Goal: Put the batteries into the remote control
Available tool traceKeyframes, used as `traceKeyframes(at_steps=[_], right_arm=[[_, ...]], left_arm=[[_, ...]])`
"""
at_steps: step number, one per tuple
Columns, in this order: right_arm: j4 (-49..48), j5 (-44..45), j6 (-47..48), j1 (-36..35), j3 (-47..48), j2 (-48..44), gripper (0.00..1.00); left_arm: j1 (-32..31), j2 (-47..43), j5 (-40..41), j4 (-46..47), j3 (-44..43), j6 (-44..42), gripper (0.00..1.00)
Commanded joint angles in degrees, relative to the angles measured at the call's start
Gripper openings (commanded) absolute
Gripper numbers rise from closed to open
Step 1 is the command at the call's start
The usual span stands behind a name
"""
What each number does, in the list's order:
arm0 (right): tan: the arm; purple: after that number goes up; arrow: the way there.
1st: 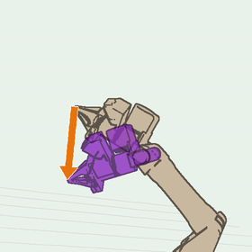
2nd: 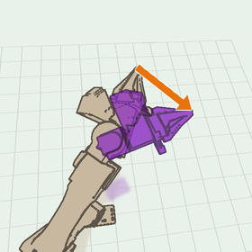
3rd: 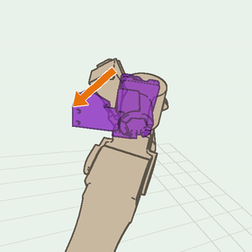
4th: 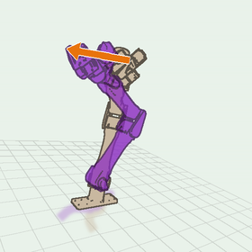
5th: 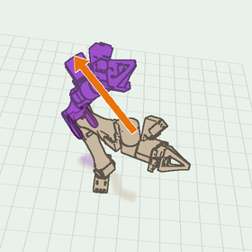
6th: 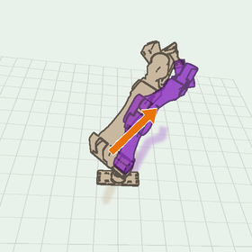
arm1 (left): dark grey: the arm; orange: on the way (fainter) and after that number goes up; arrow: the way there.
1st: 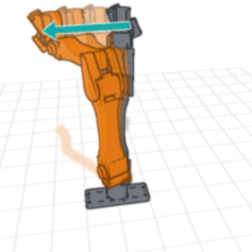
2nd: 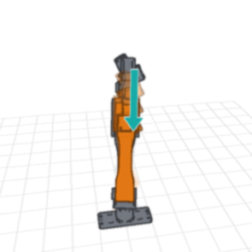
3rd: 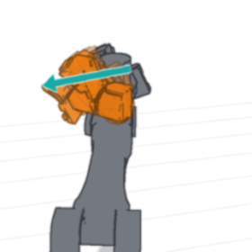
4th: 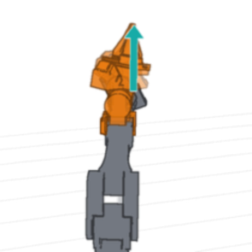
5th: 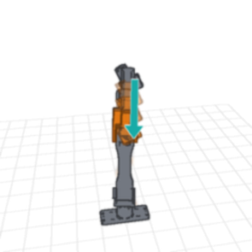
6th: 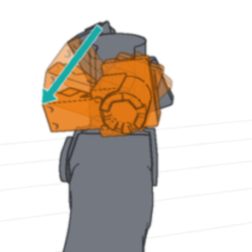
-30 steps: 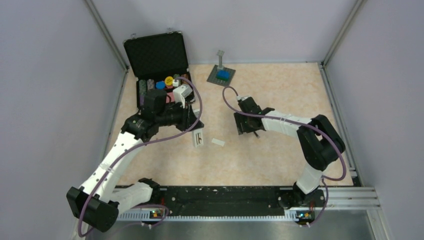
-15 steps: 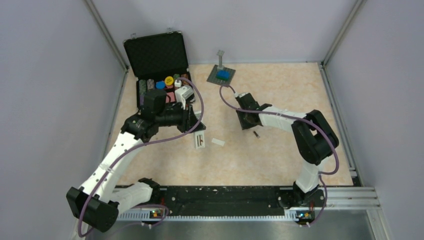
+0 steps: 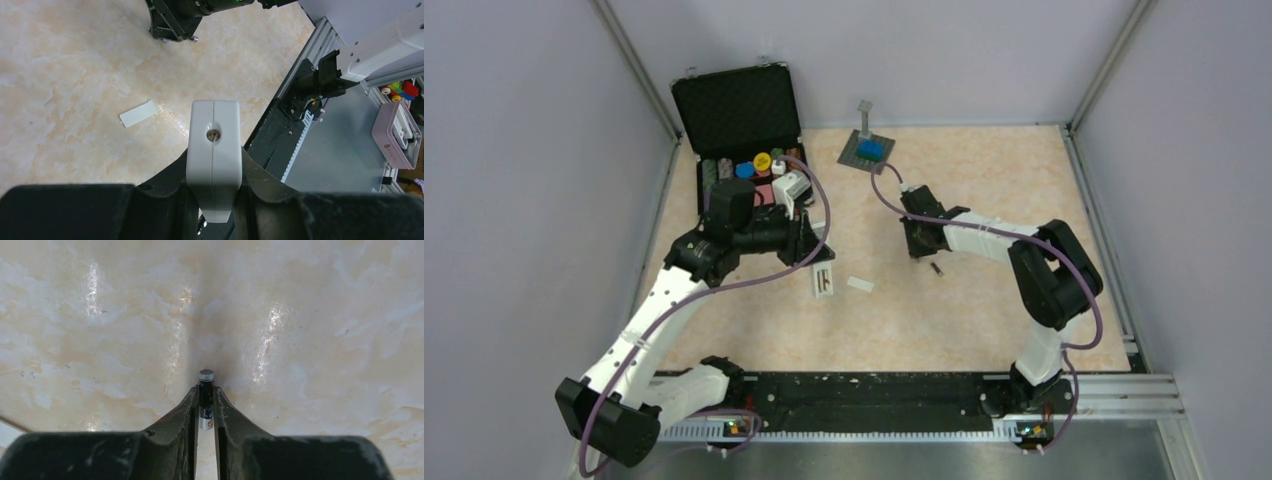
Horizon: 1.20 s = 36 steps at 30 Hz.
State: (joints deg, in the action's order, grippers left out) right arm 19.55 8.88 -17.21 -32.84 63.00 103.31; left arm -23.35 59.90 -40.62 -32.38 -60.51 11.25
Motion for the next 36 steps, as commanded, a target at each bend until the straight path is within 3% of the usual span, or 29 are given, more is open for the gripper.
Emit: traceKeyframes(at_steps=[1,6,12,31,36], right_arm=[[2.5,0.0,-4.0,0.4,-1.0,-2.0,0.20],[3.5,0.9,-3.7,0.4,-1.1,-4.0,0.49],[4.2,1.5,-3.7,0.4,-1.8,-8.2,0.54],[3.3,0.9,-5.2,0.4,1.7,-0.1,0.34],[3.5,2.5,-9.8,0.4,1.5,0.1,0.13]], left_arm=[[-0.1,-1.8,0.1,4.0,0.4,0.3,0.00],[-0.1,-1.9,0.5,3.7,0.5,0.5,0.00],[-0.1,-2.0,1.0,3.9,0.7,0.4,0.00],[-0.1,-2.9,2.6,4.1,1.8,0.6,0.00],[-0.1,-3.6,3.3,4.1,2.1,0.5,0.00]])
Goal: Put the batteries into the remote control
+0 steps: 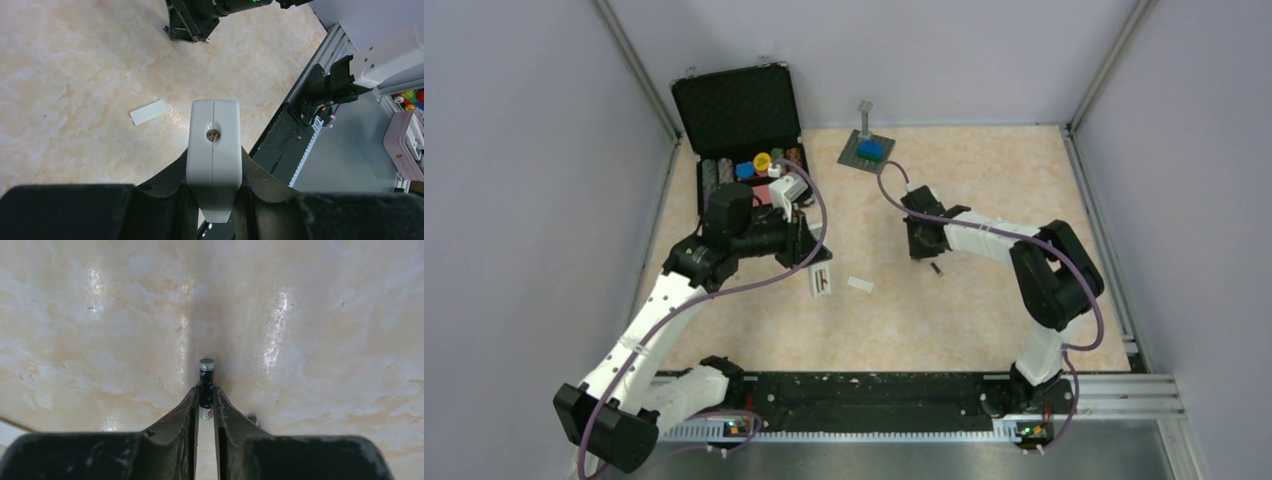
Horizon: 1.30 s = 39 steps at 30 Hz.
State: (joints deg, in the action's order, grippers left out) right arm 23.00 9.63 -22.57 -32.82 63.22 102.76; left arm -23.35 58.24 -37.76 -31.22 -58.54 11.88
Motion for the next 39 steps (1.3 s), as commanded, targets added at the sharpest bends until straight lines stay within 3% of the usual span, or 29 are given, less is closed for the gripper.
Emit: traceKeyframes(at_steps=[1,2,14,24,39], right_arm=[[0.1,1.7,-6.3,0.4,0.9,0.1,0.07],[0.2,1.7,-8.4,0.4,0.1,-0.6,0.00],[-0.1,0.7,-39.0,-1.2,-12.1,-16.1,0.00],[9.7,0.9,-75.1,-4.0,-21.8,-27.1,0.00],[18.4,-0.2,-87.0,-4.8,-16.1,-18.4,0.01]], left_arm=[[-0.1,-2.2,0.8,2.9,0.2,-0.2,0.00],[-0.1,-2.3,1.0,2.9,0.3,-0.3,0.00],[-0.1,-5.4,9.5,11.9,4.8,5.6,0.00],[-0.1,-7.9,15.8,21.9,9.8,12.8,0.00],[-0.1,-9.5,13.6,22.6,11.7,11.5,0.00]])
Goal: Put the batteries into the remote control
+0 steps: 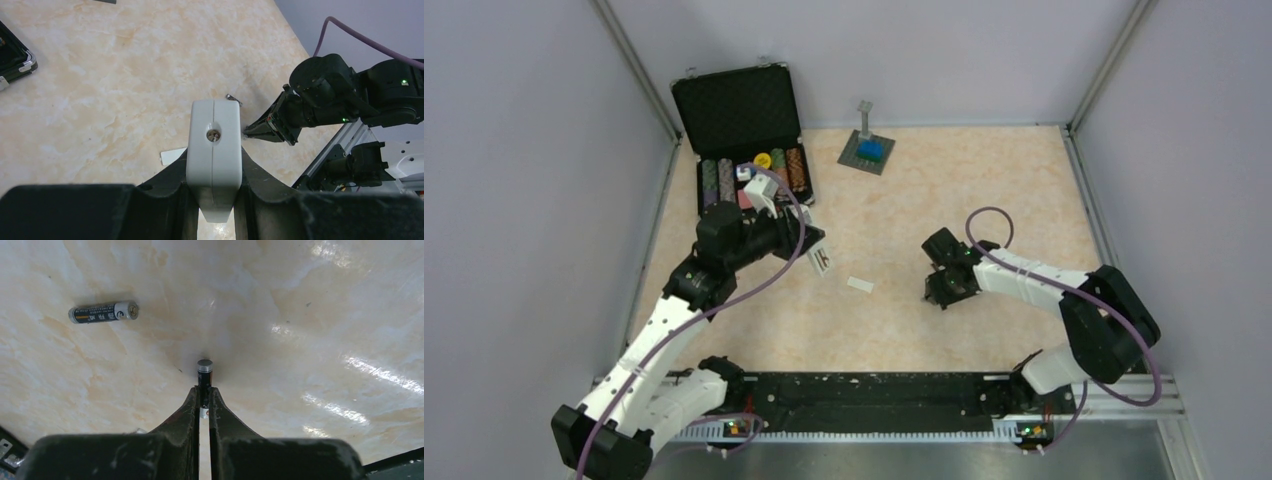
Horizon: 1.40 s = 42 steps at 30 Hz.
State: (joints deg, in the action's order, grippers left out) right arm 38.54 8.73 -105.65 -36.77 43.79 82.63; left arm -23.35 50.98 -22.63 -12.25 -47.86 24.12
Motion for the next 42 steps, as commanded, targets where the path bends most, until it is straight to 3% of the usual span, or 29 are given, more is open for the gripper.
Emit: traceKeyframes(at_steps=[1,2,6,8,11,14,17,20,21,23,27,32,36,42], right_arm=[[2.8,1.0,-3.9,-0.8,3.7,1.9,0.05],[2.8,1.3,-3.7,-0.8,4.0,2.0,0.11],[2.7,0.8,-1.8,-0.8,5.1,1.6,0.54],[2.5,0.4,-0.8,-0.8,5.0,0.6,0.66],[2.4,1.5,2.1,-0.8,5.0,-2.4,0.74],[2.7,4.3,7.9,-0.7,4.9,-6.8,0.76],[1.5,7.3,20.4,0.3,4.3,-11.7,0.77],[-7.6,7.5,42.9,1.9,2.5,-15.2,0.75],[-12.5,3.7,53.2,2.4,1.7,-15.4,0.73],[-16.1,-3.8,67.7,3.1,3.0,-13.8,0.70],[-12.6,-15.0,88.2,3.1,11.2,-6.6,0.67],[-8.2,-11.5,111.0,1.8,15.8,-2.0,0.66],[-9.6,-9.0,121.8,0.1,12.2,-3.2,0.66],[-11.2,-16.8,129.4,0.0,4.5,-6.8,0.66]], left_arm=[[-0.1,-2.5,-2.1,3.7,1.2,-1.0,0.00],[-0.1,-2.7,-2.5,3.9,1.5,-1.3,0.00],[-0.1,-3.8,-2.6,4.1,2.5,-1.6,0.00],[-0.1,-4.5,-2.8,4.7,2.9,-1.5,0.00],[-0.1,-5.3,-3.1,4.8,3.1,-1.5,0.00],[-0.1,-5.9,-3.2,4.8,3.6,-1.6,0.00],[-0.1,-6.5,-3.4,3.9,3.6,-1.8,0.00],[-0.1,-7.4,-3.5,2.8,3.6,-2.2,0.00],[-0.1,-7.8,-3.4,2.5,3.6,-2.5,0.00],[-0.1,-8.5,-3.2,1.9,3.6,-3.1,0.00],[-0.1,-10.1,-1.0,-0.2,2.9,-4.5,0.00],[-0.1,-12.2,2.9,-3.0,1.1,-5.5,0.00],[-0.1,-13.5,3.9,-3.0,0.7,-5.5,0.00],[-0.1,-13.0,5.6,-3.9,0.9,-5.2,0.00]])
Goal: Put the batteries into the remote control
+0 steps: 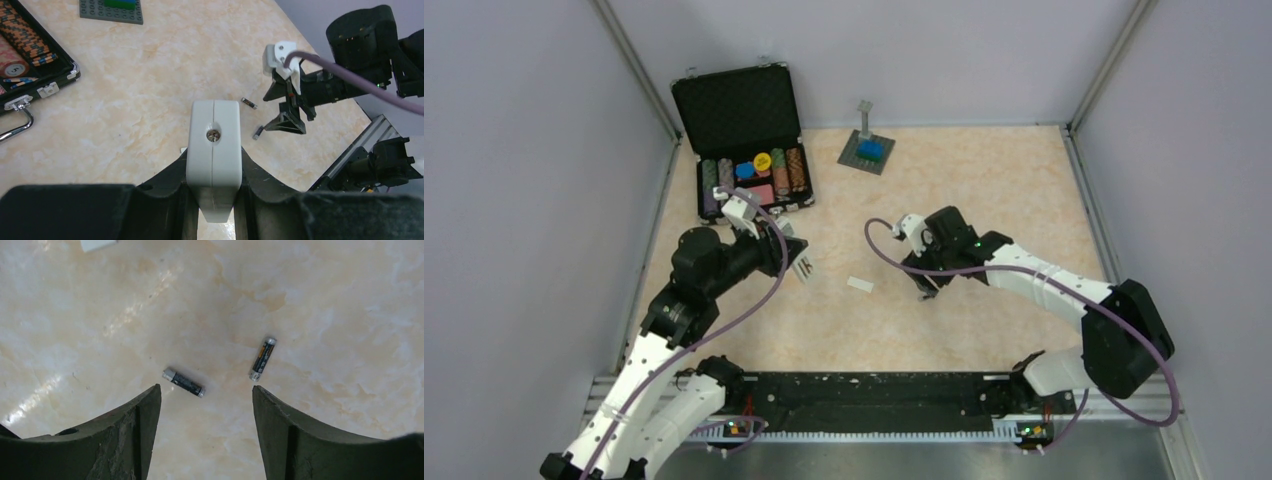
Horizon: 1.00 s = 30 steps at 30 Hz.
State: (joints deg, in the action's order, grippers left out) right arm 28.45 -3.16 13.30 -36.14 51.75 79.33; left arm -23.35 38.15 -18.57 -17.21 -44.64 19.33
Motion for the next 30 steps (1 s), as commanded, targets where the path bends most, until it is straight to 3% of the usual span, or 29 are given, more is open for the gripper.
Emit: traceKeyframes(at_steps=[1,8,18,30], right_arm=[[-1.0,-6.0,11.3,-0.6,-4.2,-3.7,0.66],[0.3,-11.5,14.1,-1.6,-4.8,-1.4,0.61],[-1.5,-3.1,18.7,-3.9,-5.4,3.9,0.58],[-3.9,0.5,16.6,-4.1,-4.9,6.8,0.52]], left_arm=[[-0.1,-0.3,2.1,0.8,-2.2,0.0,0.00],[-0.1,-1.5,8.5,-0.1,-1.3,-0.6,0.00],[-0.1,-2.2,10.1,-2.7,-2.7,-2.7,0.00],[-0.1,-3.6,9.5,-3.4,-1.9,-2.8,0.00]])
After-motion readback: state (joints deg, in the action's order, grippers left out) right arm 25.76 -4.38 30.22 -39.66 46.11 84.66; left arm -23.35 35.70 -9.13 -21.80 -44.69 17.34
